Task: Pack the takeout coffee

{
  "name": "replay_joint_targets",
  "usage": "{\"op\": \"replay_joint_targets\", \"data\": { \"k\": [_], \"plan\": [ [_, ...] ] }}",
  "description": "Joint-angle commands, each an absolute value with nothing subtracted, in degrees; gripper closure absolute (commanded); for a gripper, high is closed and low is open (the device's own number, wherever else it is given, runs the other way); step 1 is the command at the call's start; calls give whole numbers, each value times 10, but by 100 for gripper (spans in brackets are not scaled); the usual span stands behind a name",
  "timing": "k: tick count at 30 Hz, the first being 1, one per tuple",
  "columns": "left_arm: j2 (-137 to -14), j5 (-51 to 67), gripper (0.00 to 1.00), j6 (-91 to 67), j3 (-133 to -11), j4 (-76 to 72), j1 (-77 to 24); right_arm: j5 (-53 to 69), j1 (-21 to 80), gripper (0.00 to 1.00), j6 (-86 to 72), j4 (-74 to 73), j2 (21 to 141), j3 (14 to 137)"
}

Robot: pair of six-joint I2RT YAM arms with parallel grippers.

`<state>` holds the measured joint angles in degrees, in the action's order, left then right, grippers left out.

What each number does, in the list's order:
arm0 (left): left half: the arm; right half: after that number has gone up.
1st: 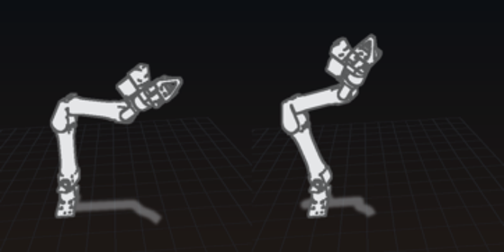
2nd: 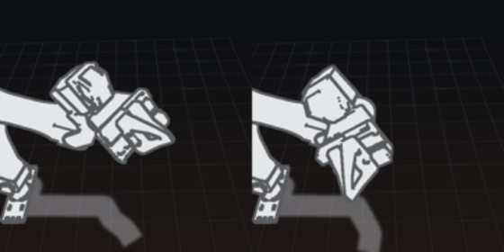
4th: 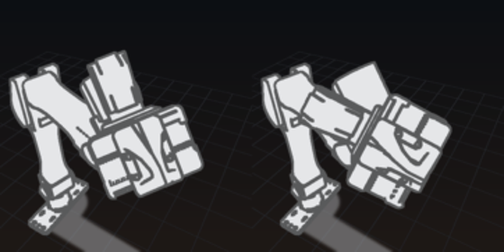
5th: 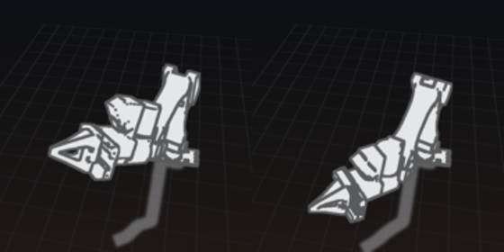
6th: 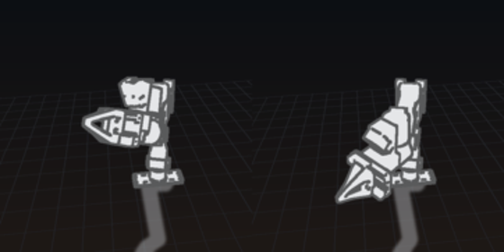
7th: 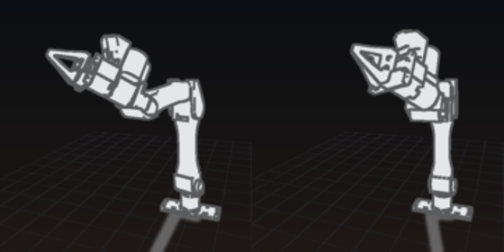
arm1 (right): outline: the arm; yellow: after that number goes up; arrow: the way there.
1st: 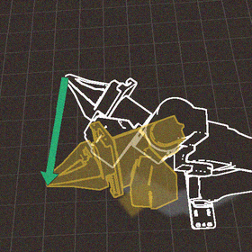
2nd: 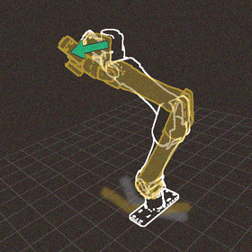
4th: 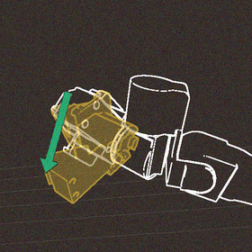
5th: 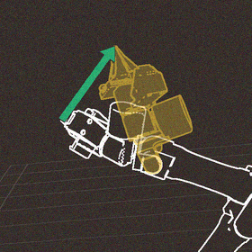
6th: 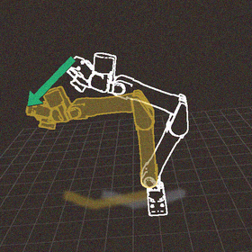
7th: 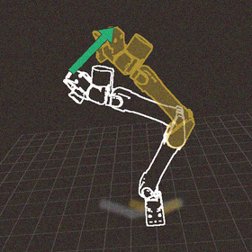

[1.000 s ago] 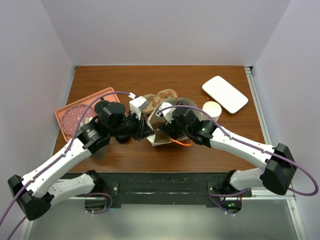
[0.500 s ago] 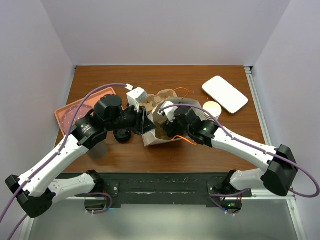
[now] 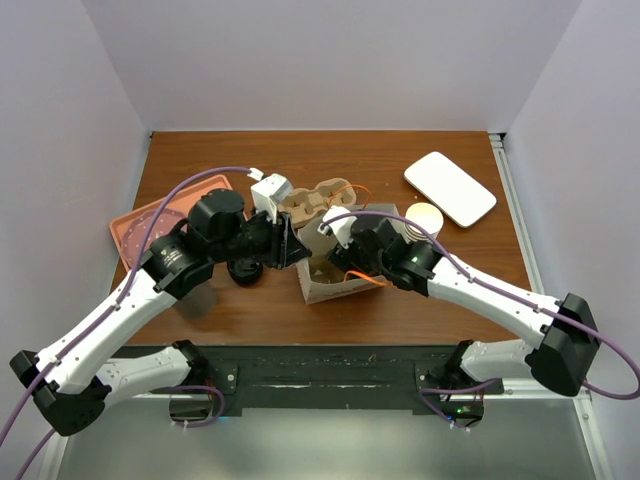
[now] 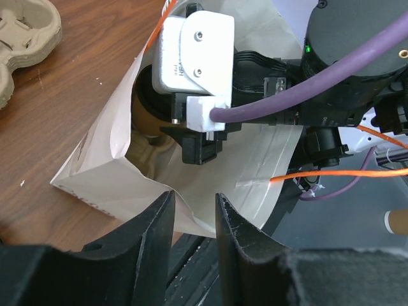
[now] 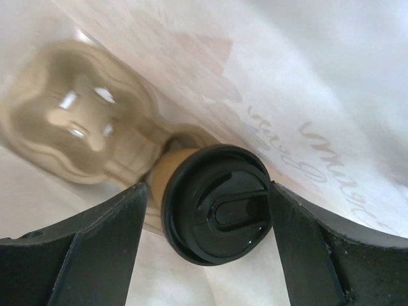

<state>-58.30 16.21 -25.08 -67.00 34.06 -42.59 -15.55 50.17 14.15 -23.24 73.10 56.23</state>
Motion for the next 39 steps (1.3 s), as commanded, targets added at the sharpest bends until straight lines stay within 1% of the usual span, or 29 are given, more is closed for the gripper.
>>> {"op": "replay_joint_targets", "data": {
  "k": [1,8,11,16,31,36,37,39],
  "plan": [
    [-570,156,64,-265,-678,329,-431,-145,499,20,143,-243,708,585],
    [-570,145,64,-260,-674,332,-431,-140,500,15,144,-252,713,610],
    [-569,141,64,-259,-676,333,-431,-141,499,11,142,-253,711,613],
    [-577,130,63,-250,-697,339,-431,-145,500,8,135,-258,709,634],
    [-578,77,53,-214,-746,359,-431,-161,499,8,96,-288,697,700],
    [-570,32,48,-207,-767,377,-431,-187,500,8,72,-309,693,740],
    [-566,19,42,-205,-773,379,-431,-192,500,8,61,-315,695,746],
    [-561,10,36,-205,-778,381,-431,-194,499,8,52,-326,694,768]
  ]
}}
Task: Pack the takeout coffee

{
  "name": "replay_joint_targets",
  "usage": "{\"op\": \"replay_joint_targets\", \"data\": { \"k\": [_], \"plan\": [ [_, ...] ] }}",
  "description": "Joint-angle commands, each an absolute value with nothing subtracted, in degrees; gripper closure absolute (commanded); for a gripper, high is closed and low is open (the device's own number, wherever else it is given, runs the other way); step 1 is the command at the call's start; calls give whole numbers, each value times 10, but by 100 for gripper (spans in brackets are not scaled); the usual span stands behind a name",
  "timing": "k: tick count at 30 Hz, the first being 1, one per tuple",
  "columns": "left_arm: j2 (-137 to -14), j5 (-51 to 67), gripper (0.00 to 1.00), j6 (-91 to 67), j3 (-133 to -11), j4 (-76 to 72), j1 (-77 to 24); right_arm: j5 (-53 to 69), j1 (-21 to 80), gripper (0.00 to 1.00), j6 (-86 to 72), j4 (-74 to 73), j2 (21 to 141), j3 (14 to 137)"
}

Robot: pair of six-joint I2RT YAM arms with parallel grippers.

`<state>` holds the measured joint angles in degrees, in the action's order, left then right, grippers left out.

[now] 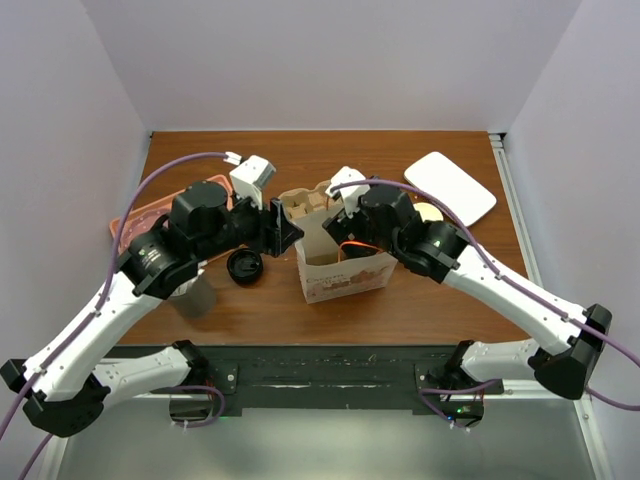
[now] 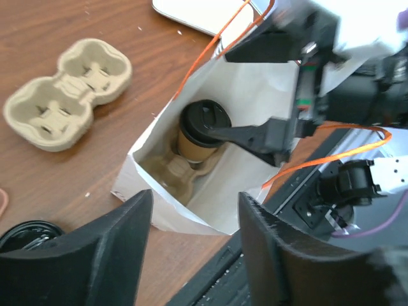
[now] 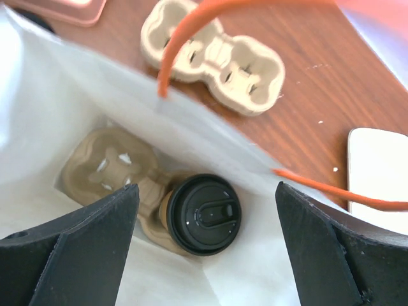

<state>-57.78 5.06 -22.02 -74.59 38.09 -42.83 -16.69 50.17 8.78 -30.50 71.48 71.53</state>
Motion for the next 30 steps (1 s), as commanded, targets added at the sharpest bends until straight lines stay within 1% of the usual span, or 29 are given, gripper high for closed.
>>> {"op": "replay_joint_targets", "data": {
  "k": [1,4,6,10,12,13,14,18,22,25,30],
  "plan": [
    [-557,4,31,-204,-781,378,-431,-200,500,8,42,-329,691,774],
    [-552,2,24,-199,-790,373,-431,-221,499,8,20,-337,685,796],
    [-551,-13,23,-193,-798,371,-431,-229,500,8,10,-354,684,817],
    [-552,-30,17,-192,-816,382,-432,-277,499,9,-66,-404,690,872],
    [-553,-35,12,-192,-828,390,-431,-294,499,9,-94,-451,701,919],
    [-552,-38,3,-193,-831,394,-431,-300,499,9,-124,-469,705,938],
    [-550,-43,0,-196,-833,396,-431,-304,499,9,-139,-507,709,973],
    [-534,-54,0,-214,-829,405,-431,-311,500,8,-211,-581,701,1024],
    [-506,-58,0,-214,-811,401,-431,-316,500,8,-303,-624,638,1024],
    [-500,-82,0,-207,-815,420,-431,-314,500,8,-341,-648,598,1016],
    [-497,-104,0,-241,-836,455,-431,-299,499,7,-358,-716,568,1019]
  ]
}}
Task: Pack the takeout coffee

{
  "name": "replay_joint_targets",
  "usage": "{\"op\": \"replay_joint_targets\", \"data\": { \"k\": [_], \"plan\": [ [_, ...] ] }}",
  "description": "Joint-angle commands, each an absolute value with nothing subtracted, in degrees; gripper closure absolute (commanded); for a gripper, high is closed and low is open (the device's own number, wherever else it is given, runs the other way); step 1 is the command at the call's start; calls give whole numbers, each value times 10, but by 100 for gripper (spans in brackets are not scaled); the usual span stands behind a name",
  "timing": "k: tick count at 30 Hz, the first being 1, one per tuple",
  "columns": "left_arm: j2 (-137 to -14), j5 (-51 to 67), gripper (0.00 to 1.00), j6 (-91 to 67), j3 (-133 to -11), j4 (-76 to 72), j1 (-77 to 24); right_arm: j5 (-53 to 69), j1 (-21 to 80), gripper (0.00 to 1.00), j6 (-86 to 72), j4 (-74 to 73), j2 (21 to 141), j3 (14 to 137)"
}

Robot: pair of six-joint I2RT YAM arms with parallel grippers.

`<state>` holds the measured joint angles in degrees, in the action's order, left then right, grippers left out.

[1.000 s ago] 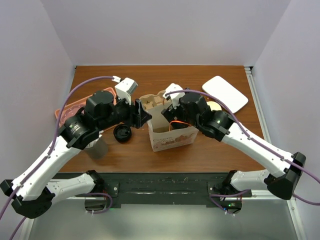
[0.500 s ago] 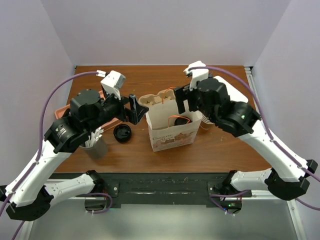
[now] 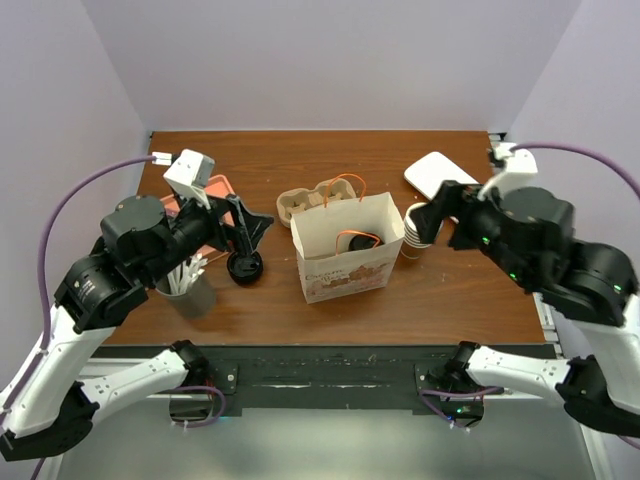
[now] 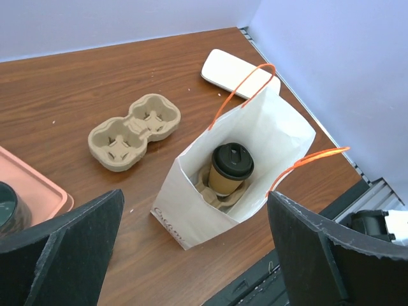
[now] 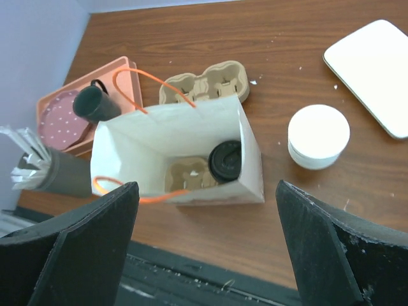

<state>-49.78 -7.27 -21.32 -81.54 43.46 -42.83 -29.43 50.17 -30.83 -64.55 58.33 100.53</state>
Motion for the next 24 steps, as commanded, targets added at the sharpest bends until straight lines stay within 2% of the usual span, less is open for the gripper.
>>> {"op": "replay_joint_targets", "data": {
  "k": [1,8,20,23,24],
  "plan": [
    [-495,-119,0,-248,-838,467,-431,-297,499,7,-358,-727,564,1020],
    [-497,-170,0,-303,-892,560,-431,-251,499,1,-358,-764,551,1011],
    [-491,-250,0,-345,-920,664,-431,-204,499,1,-396,-715,477,921],
    [-512,-287,5,-381,-931,725,-431,-207,500,1,-400,-720,466,907],
    [-523,-296,11,-388,-931,736,-431,-206,499,1,-400,-718,463,904]
  ]
}}
